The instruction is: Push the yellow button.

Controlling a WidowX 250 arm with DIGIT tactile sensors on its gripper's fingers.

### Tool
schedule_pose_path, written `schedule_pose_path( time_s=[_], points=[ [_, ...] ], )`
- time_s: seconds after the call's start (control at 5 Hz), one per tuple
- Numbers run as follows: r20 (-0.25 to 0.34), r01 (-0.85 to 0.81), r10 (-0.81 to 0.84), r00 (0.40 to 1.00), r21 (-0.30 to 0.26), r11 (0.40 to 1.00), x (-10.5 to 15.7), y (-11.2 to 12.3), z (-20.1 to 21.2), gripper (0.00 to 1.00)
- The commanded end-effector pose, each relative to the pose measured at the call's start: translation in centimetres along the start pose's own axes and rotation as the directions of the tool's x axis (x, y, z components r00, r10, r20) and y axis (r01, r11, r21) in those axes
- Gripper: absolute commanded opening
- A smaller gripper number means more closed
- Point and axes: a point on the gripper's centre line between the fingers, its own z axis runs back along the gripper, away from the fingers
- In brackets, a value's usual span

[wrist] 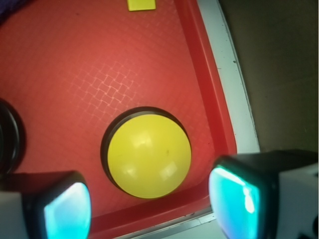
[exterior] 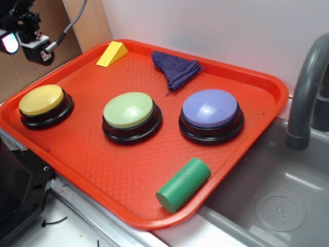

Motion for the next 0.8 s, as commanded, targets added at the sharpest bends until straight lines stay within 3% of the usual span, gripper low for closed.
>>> schedule_pose_path(
  time_s=[0.0, 0.6],
  points=[
    [0.032, 0.011, -0.012, 0.999, 0.014, 1.000, 0.96, 0.43, 1.31, 1.00],
    [0.022, 0.021, -0.021, 1.000, 0.023, 1.000, 1.25, 0.21, 1.59, 1.00]
  ],
)
